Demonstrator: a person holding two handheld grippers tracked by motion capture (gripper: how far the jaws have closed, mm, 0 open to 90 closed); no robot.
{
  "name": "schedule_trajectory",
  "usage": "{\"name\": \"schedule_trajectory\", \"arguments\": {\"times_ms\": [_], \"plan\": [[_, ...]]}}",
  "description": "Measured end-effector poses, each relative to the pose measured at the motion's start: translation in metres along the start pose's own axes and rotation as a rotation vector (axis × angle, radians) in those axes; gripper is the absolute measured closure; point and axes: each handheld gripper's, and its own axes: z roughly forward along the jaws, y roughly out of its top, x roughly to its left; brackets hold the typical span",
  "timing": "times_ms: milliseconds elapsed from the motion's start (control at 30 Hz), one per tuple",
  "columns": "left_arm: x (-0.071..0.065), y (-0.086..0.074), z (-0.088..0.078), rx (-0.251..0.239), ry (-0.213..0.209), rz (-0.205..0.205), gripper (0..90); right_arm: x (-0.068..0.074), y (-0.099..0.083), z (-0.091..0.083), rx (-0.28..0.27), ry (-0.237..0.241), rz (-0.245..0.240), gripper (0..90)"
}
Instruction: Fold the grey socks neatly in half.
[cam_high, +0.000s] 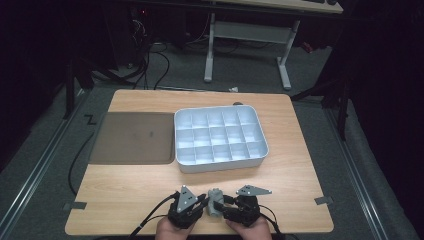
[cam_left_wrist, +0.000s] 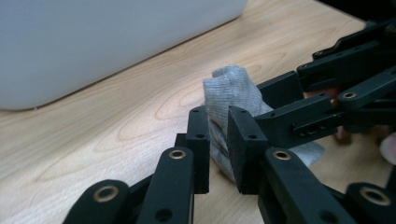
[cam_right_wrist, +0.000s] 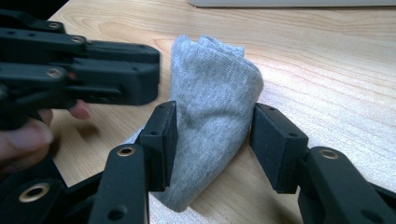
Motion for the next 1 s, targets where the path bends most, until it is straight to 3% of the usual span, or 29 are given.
{"name": "schedule_trajectory", "arguments": {"times_ms": [133, 433, 800, 1000], "plan": [[-0.002, -0.004, 0.005, 0.061, -0.009, 0.018, 81.1, -0.001, 0.001, 0.0, 0.004, 0.011, 0.008, 52.3], [-0.006, -0.003, 0.011, 0.122, -0.015, 0.05, 90.0, -0.004, 0.001, 0.0, 0.016, 0.027, 0.021, 53.1], [-0.011, -0.006, 0.004, 0.153, -0.005, 0.103, 90.0, -0.002, -0.001, 0.002, 0.03, 0.083, 0.036, 55.7], [-0.014, -0.009, 0.002, 0.158, 0.009, 0.129, 90.0, -0.003, -0.002, 0.004, 0.044, 0.147, 0.063, 58.0]]}}
